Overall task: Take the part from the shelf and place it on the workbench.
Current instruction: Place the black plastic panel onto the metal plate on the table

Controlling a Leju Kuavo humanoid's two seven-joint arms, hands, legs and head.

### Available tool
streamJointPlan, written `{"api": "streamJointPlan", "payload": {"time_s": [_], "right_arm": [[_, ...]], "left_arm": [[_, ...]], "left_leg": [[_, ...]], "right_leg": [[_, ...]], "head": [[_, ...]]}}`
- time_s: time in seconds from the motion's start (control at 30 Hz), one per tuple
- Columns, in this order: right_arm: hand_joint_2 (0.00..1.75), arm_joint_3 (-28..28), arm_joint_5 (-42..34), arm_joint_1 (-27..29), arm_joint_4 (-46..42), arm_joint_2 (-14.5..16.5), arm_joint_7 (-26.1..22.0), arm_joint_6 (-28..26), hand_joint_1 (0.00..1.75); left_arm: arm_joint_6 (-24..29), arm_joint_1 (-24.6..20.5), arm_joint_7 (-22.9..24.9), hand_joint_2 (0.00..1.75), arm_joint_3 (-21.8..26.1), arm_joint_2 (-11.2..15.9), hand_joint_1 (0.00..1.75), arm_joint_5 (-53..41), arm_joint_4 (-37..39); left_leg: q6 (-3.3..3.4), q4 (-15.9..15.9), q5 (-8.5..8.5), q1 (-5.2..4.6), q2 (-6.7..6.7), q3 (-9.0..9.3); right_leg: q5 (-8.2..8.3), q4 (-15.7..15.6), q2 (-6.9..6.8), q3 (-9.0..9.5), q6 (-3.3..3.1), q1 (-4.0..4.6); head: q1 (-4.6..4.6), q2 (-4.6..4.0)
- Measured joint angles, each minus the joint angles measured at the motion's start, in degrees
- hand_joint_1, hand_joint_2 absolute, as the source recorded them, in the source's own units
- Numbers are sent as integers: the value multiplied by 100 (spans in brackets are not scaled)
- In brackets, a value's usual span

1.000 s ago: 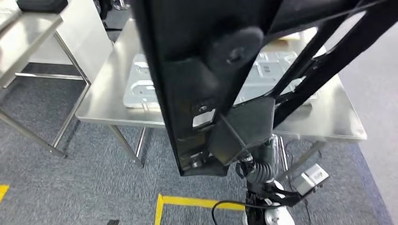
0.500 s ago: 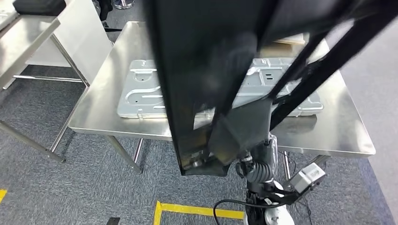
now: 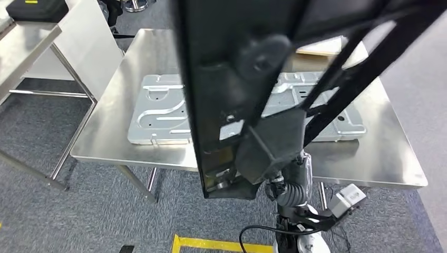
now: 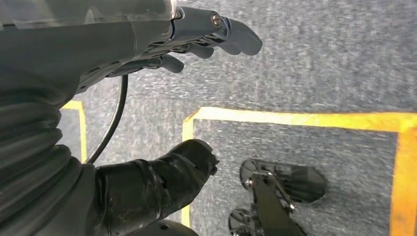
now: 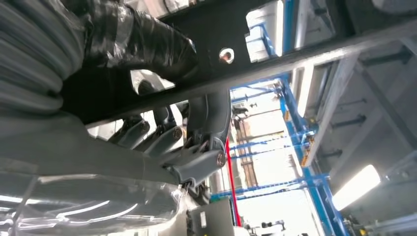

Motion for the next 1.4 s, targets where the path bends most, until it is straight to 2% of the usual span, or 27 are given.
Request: {"api": "streamJointPlan", "payload": {"time_s": [0.07,0.17,0.2,0.23,0.27,0.3,0.37,0.4,0.47,0.57,0.63,0.7,0.73,0.77,0.8,0.87,0.9,0.93,1.03,1.1,1.13,1.2,1.23,1.27,1.3,1.37,1.4], "right_arm": [[175,-49,123,-37,-15,-19,75,2,175],[175,-123,497,-223,-77,-178,523,110,175],[175,-152,635,-329,-91,-279,780,195,175],[175,-184,774,-465,-99,-397,1056,294,175],[175,-225,913,-633,-98,-534,1349,402,175],[175,-272,1066,-828,-82,-694,1640,511,175],[175,-362,1365,-1248,34,-1012,2120,694,175],[175,-399,1510,-1451,135,-1161,2318,764,175],[175,-449,1793,-1841,417,-1442,2665,871,175],[175,-478,2168,-2342,884,-1792,3083,1001,175],[175,-478,2286,-2571,1161,-1975,3244,1060,175],[175,-478,2343,-2748,1443,-2151,3357,1097,175],[175,-478,2361,-2808,1569,-2221,3404,1105,175],[175,-478,2384,-2854,1692,-2283,3458,1105,175],[175,-478,2415,-2890,1806,-2341,3527,1098,175],[175,-478,2514,-2979,2027,-2464,3693,1077,175],[175,-478,2583,-3038,2145,-2533,3785,1077,175],[175,-478,2671,-3100,2264,-2607,3884,1107,175],[175,-442,3022,-3285,2609,-2824,4219,1431,175],[175,-379,3231,-3404,2811,-2975,4384,1642,175],[175,-347,3335,-3457,2901,-3043,4449,1708,175],[175,-272,3611,-3555,3080,-3128,4576,1812,175],[175,-222,3788,-3598,3170,-3155,4631,1858,175],[175,-165,3970,-3633,3254,-3179,4666,1892,175],[175,-109,4142,-3665,3328,-3206,4683,1911,175],[175,-13,4489,-3748,3437,-3263,4686,1931,175],[175,40,4702,-3803,3473,-3289,4681,1962,175]], "left_arm": [[-20,0,-30,175,-2,-5,0,-37,0],[-45,-20,-101,175,-21,-5,0,-153,0],[-58,-22,-124,175,-34,-3,0,-189,0],[-75,-21,-144,175,-47,0,0,-214,0],[-95,-20,-164,175,-58,2,0,-231,0],[-114,-19,-183,175,-70,3,0,-243,0],[-170,-22,-238,175,-91,1,0,-255,0],[-213,-26,-285,175,-99,1,0,-256,0],[-316,-35,-438,175,-106,1,0,-255,0],[-388,-57,-611,175,-109,-10,0,-281,0],[-404,-91,-627,175,-120,-21,0,-298,0],[-414,-117,-629,175,-145,-27,0,-309,0],[-415,-119,-625,175,-160,-30,0,-322,0],[-416,-119,-617,175,-174,-33,0,-337,0],[-416,-121,-609,175,-185,-36,0,-352,0],[-413,-143,-600,175,-202,-38,0,-376,0],[-407,-161,-607,175,-211,-38,0,-384,0],[-399,-178,-617,175,-221,-39,0,-389,0],[-380,-202,-637,175,-236,-51,0,-377,0],[-379,-211,-633,175,-236,-68,0,-368,0],[-381,-217,-622,175,-236,-75,0,-371,0],[-389,-235,-596,175,-237,-81,0,-396,0],[-374,-242,-591,175,-238,-83,0,-414,0],[-336,-247,-608,175,-239,-87,0,-442,0],[-261,-251,-642,175,-240,-97,0,-472,0],[-9,-257,-757,175,-246,-127,0,-552,0],[140,-266,-826,175,-252,-141,0,-580,0]], "left_leg": [[50,-87,7,40,11,91],[103,-96,-38,41,17,136],[108,-87,-59,39,17,148],[106,-75,-82,39,16,164],[100,-54,-111,40,14,186],[89,-26,-146,41,11,207],[50,39,-209,26,0,210],[23,60,-223,20,-5,195],[-31,65,-219,12,-13,164],[-104,201,-319,18,-11,86],[-149,647,-542,34,-3,-146],[-189,1329,-789,59,0,-516],[-202,1554,-818,68,1,-651],[-205,1604,-747,72,1,-706],[-195,1423,-570,74,1,-650],[-141,673,-141,65,-2,-335],[-111,338,-22,52,-6,-192],[-87,135,24,38,-10,-106],[-13,14,9,24,-17,-64],[65,-64,38,40,-15,-9],[99,-93,46,46,-13,17],[143,-99,33,30,-12,32],[153,-95,21,25,-12,38],[158,-88,8,22,-13,49],[157,-75,-10,23,-18,61],[124,-22,-66,22,-35,76],[98,22,-95,11,-44,67]], "right_leg": [[-164,257,-10,-99,56,10],[-543,1272,-17,-695,111,-16],[-539,1472,-18,-853,126,-24],[-420,1471,-20,-913,137,-31],[-197,1250,-21,-861,143,-38],[60,881,-23,-733,141,-46],[353,257,-21,-481,108,-40],[380,111,-18,-427,84,-31],[367,58,-14,-417,32,-20],[397,-4,-30,-392,-42,-62],[401,-19,-53,-385,-69,-72],[393,-19,-73,-387,-87,-71],[387,-18,-74,-382,-90,-71],[378,-18,-72,-372,-90,-71],[368,-18,-66,-356,-82,-72],[338,-17,-60,-318,-48,-68],[325,-14,-61,-314,-23,-60],[323,-19,-64,-317,7,-55],[329,-55,-70,-327,107,-58],[210,120,-69,-400,158,-66],[80,369,-67,-522,175,-72],[-207,1090,-63,-897,204,-72],[-269,1369,-63,-1062,219,-76],[-229,1470,-64,-1144,231,-81],[-87,1355,-64,-1117,239,-89],[308,663,-66,-815,237,-109],[426,334,-65,-664,221,-104]], "head": [[12,0],[19,0],[19,0],[19,0],[20,0],[21,0],[19,0],[15,0],[7,0],[-3,0],[-19,0],[-25,0],[-25,0],[-27,0],[-28,0],[-27,0],[-25,0],[-21,0],[-18,0],[-8,0],[0,0],[10,0],[10,0],[9,0],[10,0],[11,0],[8,0]]}}
